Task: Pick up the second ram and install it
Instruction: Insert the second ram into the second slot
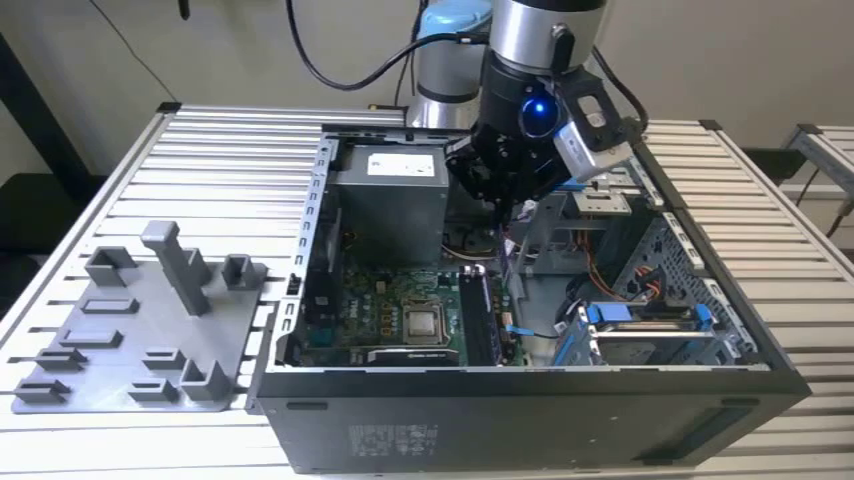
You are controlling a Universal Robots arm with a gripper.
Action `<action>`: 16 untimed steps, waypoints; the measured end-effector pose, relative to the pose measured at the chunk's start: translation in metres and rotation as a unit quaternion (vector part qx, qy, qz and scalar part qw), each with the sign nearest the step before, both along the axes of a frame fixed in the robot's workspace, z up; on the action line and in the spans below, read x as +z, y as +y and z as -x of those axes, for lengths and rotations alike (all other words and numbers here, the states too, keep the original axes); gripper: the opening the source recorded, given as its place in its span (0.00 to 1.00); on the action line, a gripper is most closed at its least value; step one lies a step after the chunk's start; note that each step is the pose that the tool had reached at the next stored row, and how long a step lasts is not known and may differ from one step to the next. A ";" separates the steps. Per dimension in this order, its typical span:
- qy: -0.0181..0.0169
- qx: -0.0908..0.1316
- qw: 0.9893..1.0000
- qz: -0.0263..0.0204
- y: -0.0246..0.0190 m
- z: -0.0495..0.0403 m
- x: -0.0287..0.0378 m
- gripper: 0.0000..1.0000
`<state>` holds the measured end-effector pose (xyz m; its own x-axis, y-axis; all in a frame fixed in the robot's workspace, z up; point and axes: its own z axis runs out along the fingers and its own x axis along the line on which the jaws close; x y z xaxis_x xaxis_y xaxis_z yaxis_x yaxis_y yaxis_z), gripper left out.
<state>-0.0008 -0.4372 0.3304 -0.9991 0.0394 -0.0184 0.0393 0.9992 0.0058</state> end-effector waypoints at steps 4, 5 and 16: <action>0.000 0.000 1.000 0.000 -0.0030 0.0001 -0.0069 0.14; 0.000 0.001 1.000 0.000 -0.0036 0.0002 -0.0084 0.14; 0.001 0.001 1.000 0.000 -0.0154 0.0037 -0.0171 0.14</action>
<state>-0.0045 -0.4526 0.3133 -0.9991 0.0382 -0.0165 0.0381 0.9993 0.0053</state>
